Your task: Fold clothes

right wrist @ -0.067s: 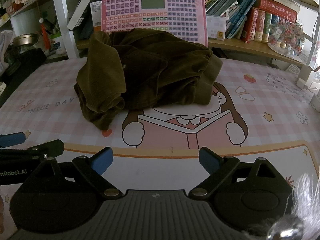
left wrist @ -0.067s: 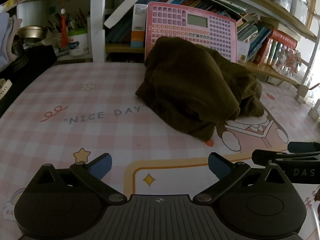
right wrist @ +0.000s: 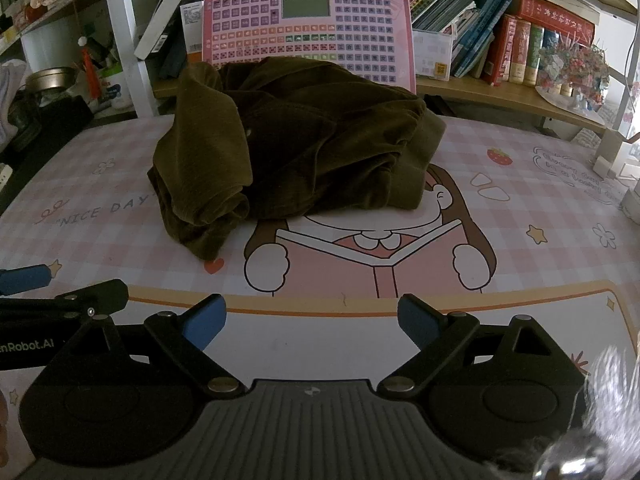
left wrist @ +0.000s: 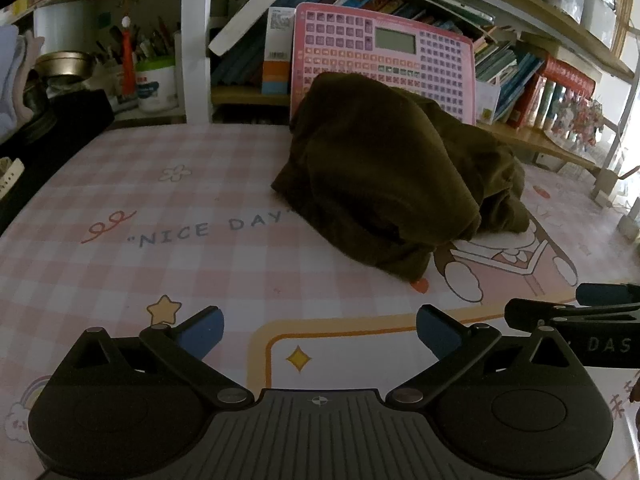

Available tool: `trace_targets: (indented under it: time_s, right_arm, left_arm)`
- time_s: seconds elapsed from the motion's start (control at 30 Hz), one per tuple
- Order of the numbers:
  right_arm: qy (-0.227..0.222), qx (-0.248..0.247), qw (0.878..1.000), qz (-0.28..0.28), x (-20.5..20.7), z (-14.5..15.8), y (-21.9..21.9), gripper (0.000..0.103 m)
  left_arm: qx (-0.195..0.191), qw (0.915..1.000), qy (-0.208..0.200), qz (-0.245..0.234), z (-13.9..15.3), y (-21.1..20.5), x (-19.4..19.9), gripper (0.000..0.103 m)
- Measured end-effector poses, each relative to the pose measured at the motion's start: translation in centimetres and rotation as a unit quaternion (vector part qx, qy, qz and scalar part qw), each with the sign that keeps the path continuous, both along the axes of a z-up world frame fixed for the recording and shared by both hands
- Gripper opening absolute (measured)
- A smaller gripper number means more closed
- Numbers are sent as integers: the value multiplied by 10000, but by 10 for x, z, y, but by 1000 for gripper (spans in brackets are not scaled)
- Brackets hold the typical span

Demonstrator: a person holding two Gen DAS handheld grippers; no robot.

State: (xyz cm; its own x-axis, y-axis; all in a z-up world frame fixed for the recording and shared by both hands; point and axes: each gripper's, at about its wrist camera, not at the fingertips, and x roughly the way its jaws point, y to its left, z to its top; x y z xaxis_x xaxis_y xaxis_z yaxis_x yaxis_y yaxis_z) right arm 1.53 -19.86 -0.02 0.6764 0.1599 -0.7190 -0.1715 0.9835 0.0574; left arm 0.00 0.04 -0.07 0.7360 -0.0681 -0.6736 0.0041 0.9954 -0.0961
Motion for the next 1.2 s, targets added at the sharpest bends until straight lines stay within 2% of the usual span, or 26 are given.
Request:
trace_targets:
  time_s: [1.2]
  right_arm:
    - [43, -22, 10000, -34, 0, -1, 0, 94]
  left_arm:
    - [-16, 9999, 117, -34, -2, -1, 2, 103]
